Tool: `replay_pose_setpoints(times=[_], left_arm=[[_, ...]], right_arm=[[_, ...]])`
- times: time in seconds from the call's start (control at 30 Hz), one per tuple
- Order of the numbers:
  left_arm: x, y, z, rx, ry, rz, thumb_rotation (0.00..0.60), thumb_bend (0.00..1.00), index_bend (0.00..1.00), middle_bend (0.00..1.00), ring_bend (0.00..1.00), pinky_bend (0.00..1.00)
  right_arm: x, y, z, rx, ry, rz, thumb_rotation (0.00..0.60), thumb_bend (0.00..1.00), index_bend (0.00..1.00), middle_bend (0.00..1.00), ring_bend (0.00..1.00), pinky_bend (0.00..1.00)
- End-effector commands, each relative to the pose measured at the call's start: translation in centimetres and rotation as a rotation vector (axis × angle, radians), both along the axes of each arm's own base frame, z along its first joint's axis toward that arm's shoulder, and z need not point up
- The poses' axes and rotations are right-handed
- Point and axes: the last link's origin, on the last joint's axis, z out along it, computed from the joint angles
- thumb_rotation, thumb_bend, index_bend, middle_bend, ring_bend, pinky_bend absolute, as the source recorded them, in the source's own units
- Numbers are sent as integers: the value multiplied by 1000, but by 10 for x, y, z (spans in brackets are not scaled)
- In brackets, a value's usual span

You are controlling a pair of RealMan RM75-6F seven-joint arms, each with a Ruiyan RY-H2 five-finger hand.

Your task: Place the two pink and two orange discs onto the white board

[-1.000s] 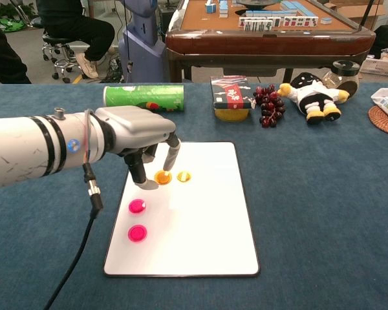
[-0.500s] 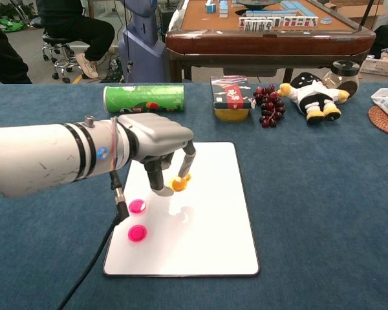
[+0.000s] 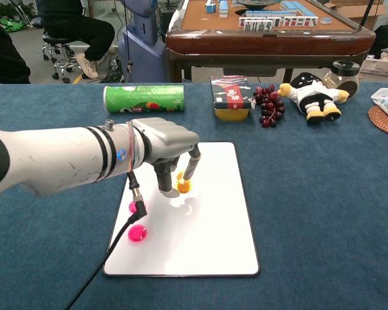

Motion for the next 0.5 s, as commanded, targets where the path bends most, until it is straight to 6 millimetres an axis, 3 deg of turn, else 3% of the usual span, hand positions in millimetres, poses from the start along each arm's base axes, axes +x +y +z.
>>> replay_pose_setpoints(times=[0.03, 0.33, 0.5], left_arm=[[1, 1, -3, 0, 0, 2, 600, 288, 597, 1000, 1000, 1000], [5, 5, -6, 13, -5, 2, 600, 288, 594, 1000, 1000, 1000], [4, 4, -7, 13, -10, 4, 600, 288, 538, 1000, 1000, 1000]], right_arm=[[0, 0, 0, 0, 0, 1, 600, 0, 220, 281, 222, 410], [0, 0, 0, 1, -2, 0, 600, 0, 220, 281, 222, 410], [0, 0, 0, 3, -2, 2, 600, 0, 221, 281, 222, 410]])
